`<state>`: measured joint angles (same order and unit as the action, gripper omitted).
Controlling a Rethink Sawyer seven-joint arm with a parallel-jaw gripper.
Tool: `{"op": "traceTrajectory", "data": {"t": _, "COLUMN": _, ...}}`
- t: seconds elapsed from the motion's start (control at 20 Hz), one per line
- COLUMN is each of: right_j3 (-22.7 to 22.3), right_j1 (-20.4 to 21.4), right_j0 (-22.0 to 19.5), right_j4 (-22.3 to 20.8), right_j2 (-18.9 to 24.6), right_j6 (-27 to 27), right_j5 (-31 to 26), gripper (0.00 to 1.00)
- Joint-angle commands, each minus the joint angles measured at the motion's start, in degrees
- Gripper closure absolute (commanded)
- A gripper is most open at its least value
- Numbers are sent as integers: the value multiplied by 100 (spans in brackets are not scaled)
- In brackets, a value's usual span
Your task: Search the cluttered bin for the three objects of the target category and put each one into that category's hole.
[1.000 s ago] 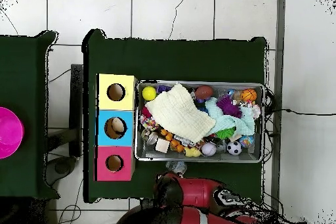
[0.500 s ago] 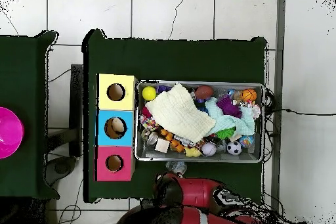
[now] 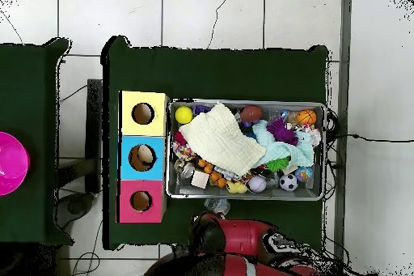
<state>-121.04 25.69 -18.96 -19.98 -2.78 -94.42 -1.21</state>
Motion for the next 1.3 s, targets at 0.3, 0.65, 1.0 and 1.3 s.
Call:
{"op": "traceTrajectory", "data": {"t": 0.3, "right_j3": 259, "right_j1": -2, "right_j0": -47, "right_j4": -143, "right_j2": 360, "right_j6": -525, "right_j5": -169, "gripper": 100}}
{"op": "traceTrajectory", "data": {"t": 0.65, "right_j3": 241, "right_j1": 43, "right_j0": 135, "right_j4": -113, "right_j2": 245, "right_j6": -582, "right_j5": -186, "gripper": 100}}
{"op": "traceTrajectory", "data": {"t": 1.0, "right_j3": 199, "right_j1": 52, "right_j0": 142, "right_j4": -94, "right_j2": 227, "right_j6": -638, "right_j5": -109, "gripper": 100}}
{"op": "traceTrajectory", "data": {"t": 1.3, "right_j3": 229, "right_j1": 53, "right_j0": 103, "right_j4": -115, "right_j2": 260, "right_j6": -610, "right_j5": -64, "gripper": 100}}
